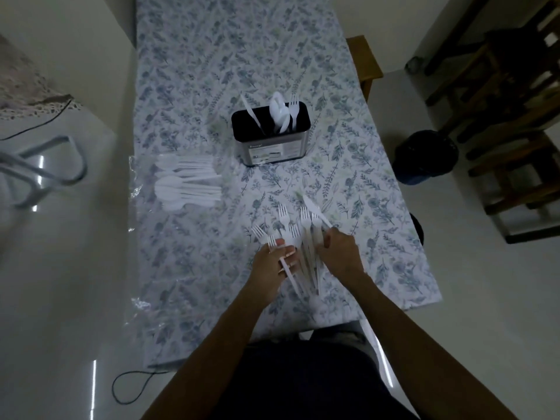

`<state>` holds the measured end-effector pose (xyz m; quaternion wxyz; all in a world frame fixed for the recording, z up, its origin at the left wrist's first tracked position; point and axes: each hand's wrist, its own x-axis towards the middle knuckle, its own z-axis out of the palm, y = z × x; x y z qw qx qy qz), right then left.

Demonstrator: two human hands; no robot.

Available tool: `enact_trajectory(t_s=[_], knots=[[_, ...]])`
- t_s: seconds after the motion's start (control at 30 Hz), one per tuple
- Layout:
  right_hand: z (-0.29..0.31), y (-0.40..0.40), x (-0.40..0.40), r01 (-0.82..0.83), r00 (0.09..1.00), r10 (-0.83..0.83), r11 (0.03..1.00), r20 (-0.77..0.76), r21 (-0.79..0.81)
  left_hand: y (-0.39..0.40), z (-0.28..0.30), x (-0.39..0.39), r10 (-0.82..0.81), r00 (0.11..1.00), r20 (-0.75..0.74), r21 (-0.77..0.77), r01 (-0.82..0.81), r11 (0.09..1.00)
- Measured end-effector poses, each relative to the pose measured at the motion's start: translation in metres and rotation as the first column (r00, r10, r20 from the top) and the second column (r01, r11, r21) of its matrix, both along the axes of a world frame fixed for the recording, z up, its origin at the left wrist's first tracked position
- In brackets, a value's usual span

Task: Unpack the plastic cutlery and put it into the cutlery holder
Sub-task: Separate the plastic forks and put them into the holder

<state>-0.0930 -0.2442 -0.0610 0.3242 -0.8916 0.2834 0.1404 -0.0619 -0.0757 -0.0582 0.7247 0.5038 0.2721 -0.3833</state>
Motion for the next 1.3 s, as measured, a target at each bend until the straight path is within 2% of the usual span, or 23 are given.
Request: enact_trajectory(t_s=[0.13, 0.23, 0.3, 0.43, 0.57, 0.63, 0.7, 0.83, 0.93, 1.03, 1.13, 1.3], knots=[[0.018, 0.008, -0.016, 0.038, 0.996, -0.046, 0.994, 0.076, 0.103, 0.008, 0.001, 0.002, 0.009, 1.000, 0.002, 0.036, -0.009, 0.999], [0.029, 0.024, -0.035, -0.134, 0.990, 0.121, 0.963, 0.067, 0.236, 0.007, 0.001, 0.005, -0.039, 0.999, 0.021, 0.040, 0.038, 0.998], [0.028, 0.028, -0.036, -0.153, 0.988, 0.137, 0.952, 0.077, 0.265, 0.006, 0.001, 0.006, -0.062, 0.997, 0.038, 0.038, 0.061, 0.997], [0.010, 0.017, -0.011, -0.029, 0.995, 0.023, 0.998, 0.092, 0.060, 0.012, 0.002, 0.010, -0.024, 0.998, 0.061, 0.091, 0.018, 0.996], [-0.002, 0.016, 0.009, -0.134, 0.991, 0.130, 0.985, -0.044, -0.104, 0.025, -0.002, 0.013, 0.034, 0.999, -0.004, 0.073, -0.034, 0.997], [0.005, 0.018, 0.009, -0.108, 0.994, 0.106, 0.989, -0.021, -0.099, 0.028, -0.002, 0.014, 0.049, 0.999, -0.016, 0.053, -0.048, 0.997], [0.013, 0.026, 0.001, -0.079, 0.994, 0.081, 0.997, 0.067, -0.022, 0.029, 0.000, 0.016, 0.045, 0.999, 0.008, 0.044, -0.045, 0.998], [0.021, 0.052, -0.021, -0.226, 0.967, 0.206, 0.965, 0.151, 0.135, 0.028, 0.000, 0.017, 0.017, 0.996, 0.083, 0.048, -0.022, 0.999], [0.008, 0.048, -0.018, -0.137, 0.981, 0.128, 0.989, 0.146, 0.058, 0.028, -0.004, 0.017, -0.005, 0.990, 0.139, 0.094, -0.008, 0.996], [-0.004, 0.039, -0.009, -0.179, 0.983, 0.180, 0.983, 0.028, -0.052, 0.031, -0.004, 0.018, 0.015, 0.996, 0.092, 0.136, -0.028, 0.990], [-0.010, 0.039, -0.004, -0.196, 0.981, 0.196, 0.978, -0.004, -0.066, 0.035, -0.008, 0.019, 0.011, 0.998, 0.068, 0.178, -0.023, 0.984], [0.003, 0.039, -0.012, -0.030, 0.995, 0.030, 1.000, 0.093, 0.005, 0.039, -0.009, 0.021, -0.001, 0.996, 0.088, 0.157, -0.012, 0.988]])
